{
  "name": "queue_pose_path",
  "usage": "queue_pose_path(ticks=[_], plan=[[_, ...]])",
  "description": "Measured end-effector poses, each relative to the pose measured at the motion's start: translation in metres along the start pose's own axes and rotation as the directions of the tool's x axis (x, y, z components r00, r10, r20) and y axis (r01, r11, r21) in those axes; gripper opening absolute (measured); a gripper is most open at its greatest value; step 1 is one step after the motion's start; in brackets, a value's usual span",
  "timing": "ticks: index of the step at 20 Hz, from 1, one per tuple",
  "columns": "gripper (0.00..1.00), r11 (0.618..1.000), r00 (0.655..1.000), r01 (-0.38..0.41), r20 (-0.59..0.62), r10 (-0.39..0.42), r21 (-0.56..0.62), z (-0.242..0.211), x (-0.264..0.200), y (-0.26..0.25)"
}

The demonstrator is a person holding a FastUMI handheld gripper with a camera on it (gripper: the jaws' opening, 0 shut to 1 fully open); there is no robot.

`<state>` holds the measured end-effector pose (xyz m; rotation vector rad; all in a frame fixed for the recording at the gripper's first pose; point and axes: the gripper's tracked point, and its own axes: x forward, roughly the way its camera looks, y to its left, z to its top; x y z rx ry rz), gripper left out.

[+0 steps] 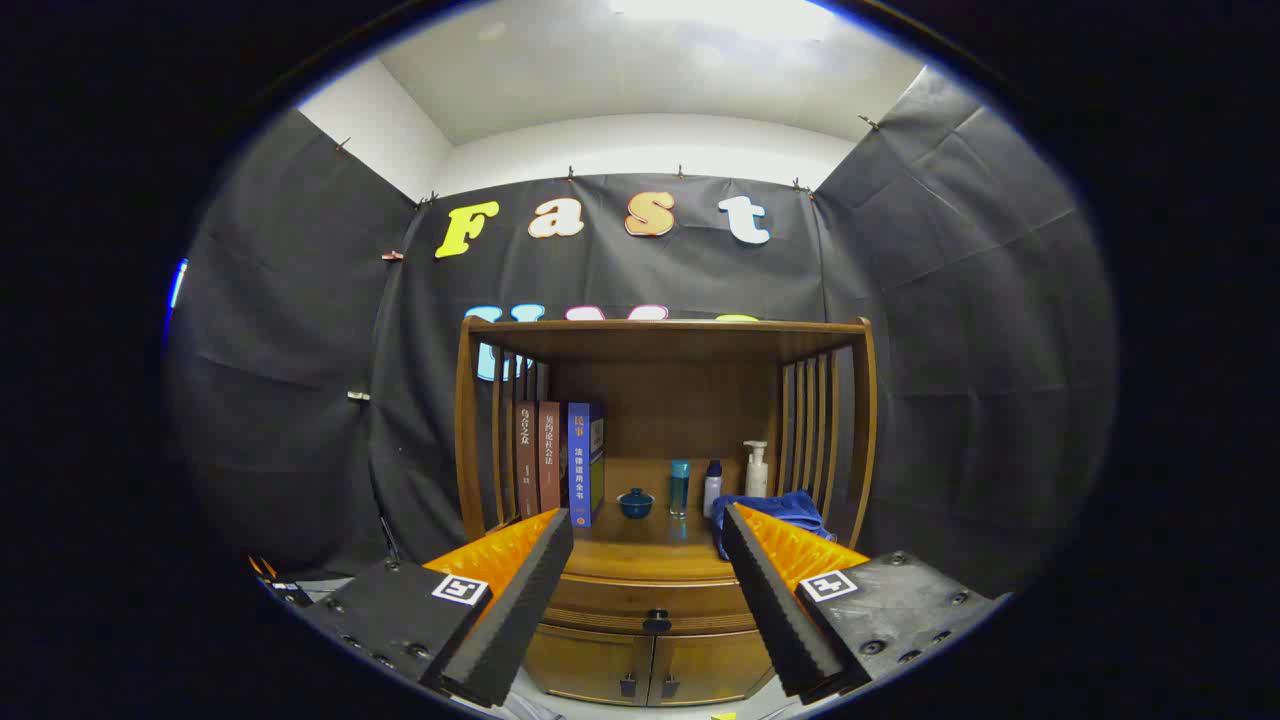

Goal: Pull open the drawer, take out the items inside it, and place them on the countertop above the cabinet.

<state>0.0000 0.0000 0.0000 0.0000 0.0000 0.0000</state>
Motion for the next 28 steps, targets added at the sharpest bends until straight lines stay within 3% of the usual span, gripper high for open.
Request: queue_pose_path(ticks=[28], plan=[[0.97,1.000,1.000,-0.019,-0.009,0.019,0.017,-0.009,0.007,-0.010]])
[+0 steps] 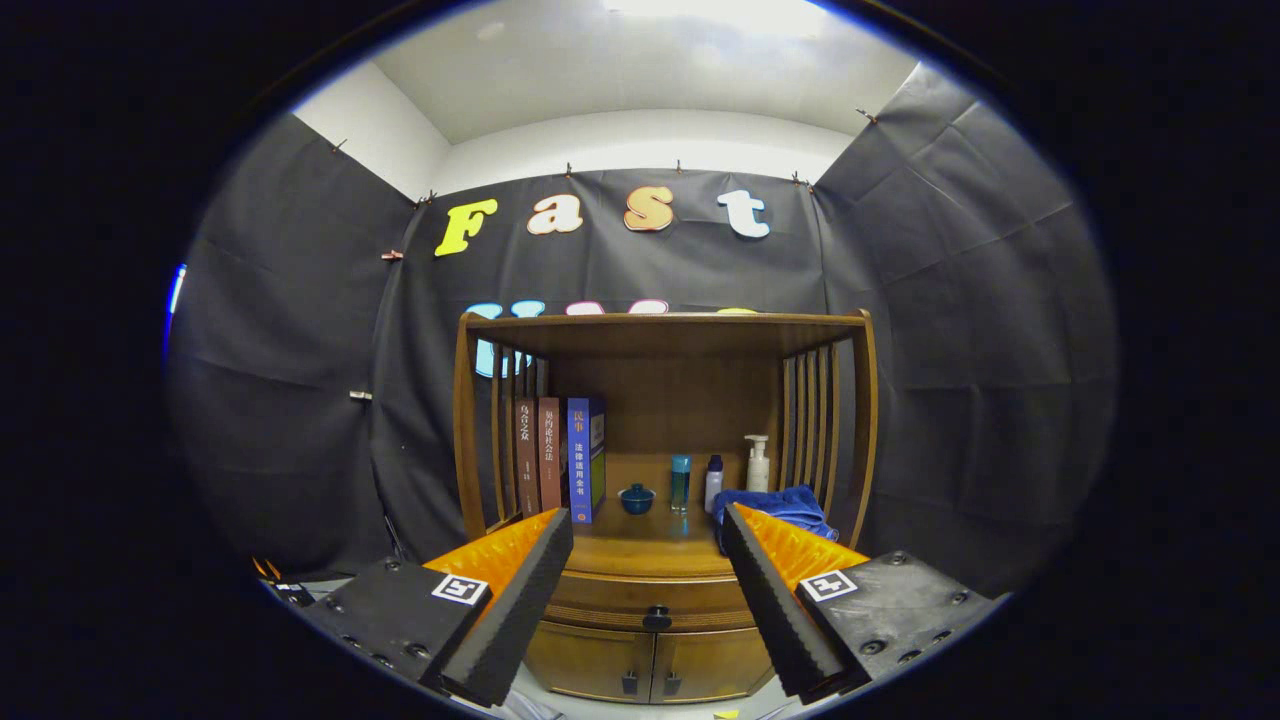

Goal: Pull open the drawer, take out the items inside it, and place them on the countertop above the cabinet.

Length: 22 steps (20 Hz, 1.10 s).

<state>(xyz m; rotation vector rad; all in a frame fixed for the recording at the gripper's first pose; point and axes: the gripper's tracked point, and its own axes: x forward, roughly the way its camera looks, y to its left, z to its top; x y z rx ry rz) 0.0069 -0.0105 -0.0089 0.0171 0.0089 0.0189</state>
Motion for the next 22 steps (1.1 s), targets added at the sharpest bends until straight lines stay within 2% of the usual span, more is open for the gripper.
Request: queue_pose_path(ticks=[11,18,22], plan=[[0.97,1.000,0.997,-0.008,-0.072,0.009,0.016,-0.047,0.028,0.001],[0.98,1.000,0.985,-0.015,-0.173,0.018,0.018,-0.118,0.072,0.005],[0.98,1.000,0.978,0.011,-0.206,-0.005,0.025,-0.159,0.101,-0.003]])
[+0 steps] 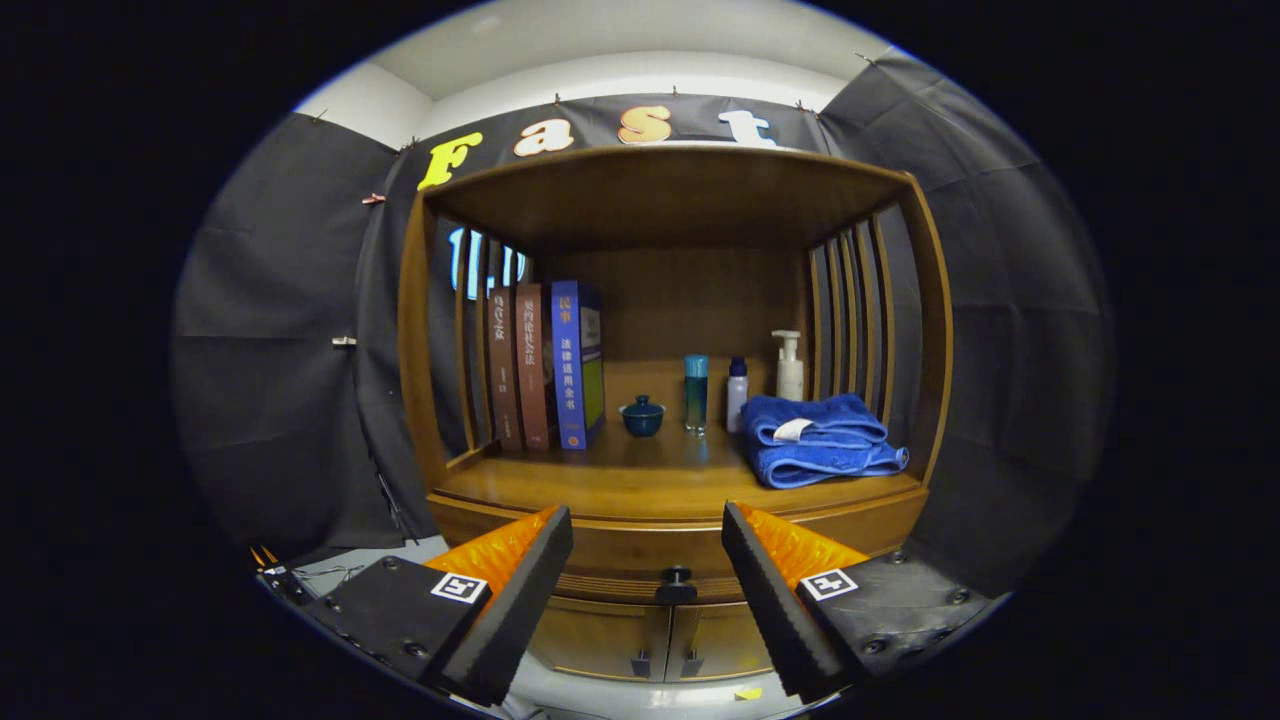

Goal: Pull open the drawer, take out the items inside it, and place them on the countertop above the cabinet.

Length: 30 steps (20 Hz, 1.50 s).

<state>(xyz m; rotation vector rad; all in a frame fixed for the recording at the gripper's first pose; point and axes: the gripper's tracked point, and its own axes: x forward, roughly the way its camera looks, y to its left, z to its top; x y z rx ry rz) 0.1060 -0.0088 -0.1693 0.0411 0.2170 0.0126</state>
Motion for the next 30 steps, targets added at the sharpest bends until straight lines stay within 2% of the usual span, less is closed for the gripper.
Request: queue_pose_path(ticks=[7,14,16,20,21,22,23,30], plan=[[0.98,1.000,0.991,0.012,-0.134,-0.009,0.028,-0.082,0.050,-0.011],[0.99,0.999,0.972,0.030,-0.233,-0.021,0.035,-0.133,0.080,-0.020],[0.96,0.999,0.968,0.036,-0.248,-0.026,0.035,-0.142,0.083,-0.022],[0.52,0.999,0.967,0.048,-0.250,-0.042,0.019,-0.145,0.083,-0.024],[0.44,0.999,0.967,0.050,-0.252,-0.045,0.014,-0.144,0.084,-0.024],[0.44,0.999,0.967,0.050,-0.253,-0.045,0.012,-0.145,0.082,-0.024],[0.36,0.999,0.965,0.049,-0.258,-0.046,0.007,-0.146,0.082,-0.024],[0.36,0.999,0.950,0.041,-0.311,-0.038,0.004,-0.149,0.080,-0.024]])
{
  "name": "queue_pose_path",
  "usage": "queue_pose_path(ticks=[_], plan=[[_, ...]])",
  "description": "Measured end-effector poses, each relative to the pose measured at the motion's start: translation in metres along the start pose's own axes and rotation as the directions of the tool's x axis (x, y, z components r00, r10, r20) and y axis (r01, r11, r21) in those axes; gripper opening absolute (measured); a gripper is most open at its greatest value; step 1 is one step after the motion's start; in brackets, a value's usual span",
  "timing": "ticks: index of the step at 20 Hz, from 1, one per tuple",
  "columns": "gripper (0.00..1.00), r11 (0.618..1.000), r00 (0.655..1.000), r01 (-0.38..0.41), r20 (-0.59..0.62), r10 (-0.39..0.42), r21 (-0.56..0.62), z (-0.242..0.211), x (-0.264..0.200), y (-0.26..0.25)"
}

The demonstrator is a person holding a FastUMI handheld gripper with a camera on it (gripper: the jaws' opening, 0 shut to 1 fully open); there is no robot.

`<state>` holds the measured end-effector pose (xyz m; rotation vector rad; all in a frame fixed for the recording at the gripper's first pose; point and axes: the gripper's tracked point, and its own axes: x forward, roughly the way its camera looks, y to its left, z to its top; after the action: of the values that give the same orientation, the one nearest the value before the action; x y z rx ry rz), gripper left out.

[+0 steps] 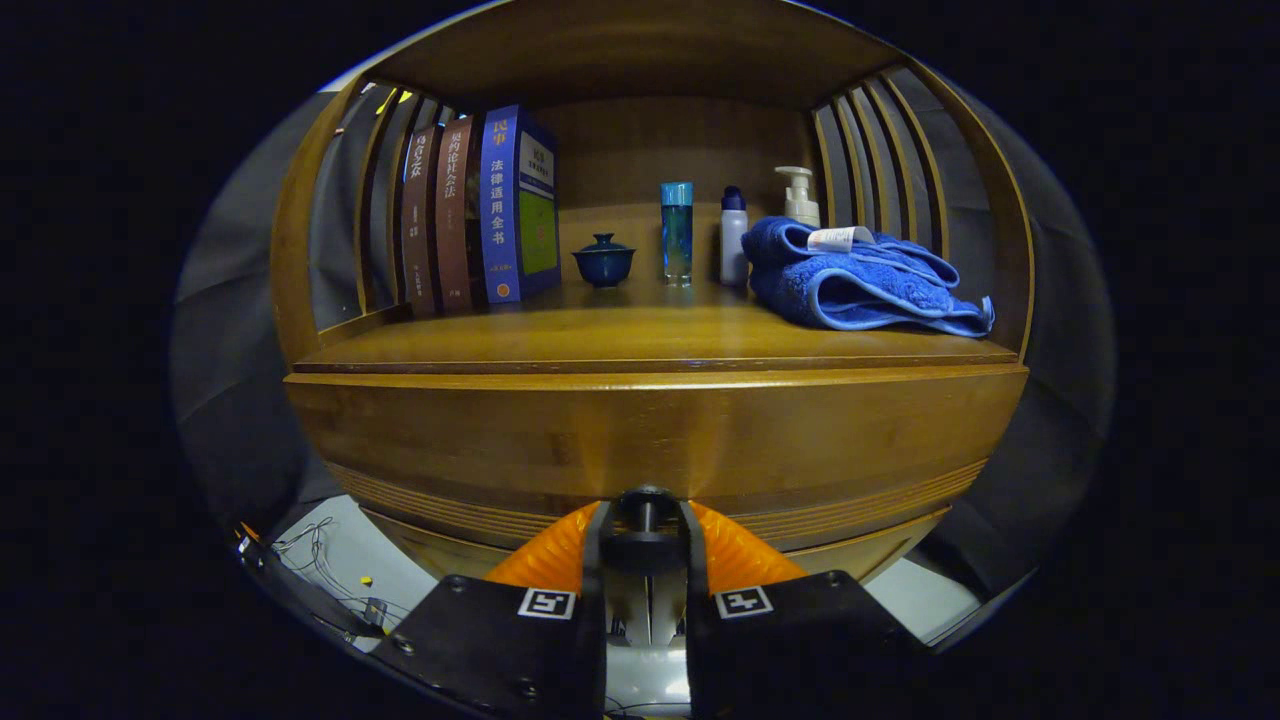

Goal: Pull open the drawer, take out the items inside it, and place them on the countertop above the cabinet.

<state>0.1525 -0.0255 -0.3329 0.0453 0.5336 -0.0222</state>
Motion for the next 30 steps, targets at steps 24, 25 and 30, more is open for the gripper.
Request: queue_pose_path(ticks=[24,25,30], plan=[[0.36,0.998,0.972,-0.056,-0.228,0.058,0.018,-0.084,-0.172,0.009],[0.36,0.998,0.976,-0.053,-0.212,0.056,0.021,-0.081,-0.172,0.010],[0.39,1.000,0.973,-0.029,-0.230,0.028,-0.003,-0.085,-0.174,0.007]])
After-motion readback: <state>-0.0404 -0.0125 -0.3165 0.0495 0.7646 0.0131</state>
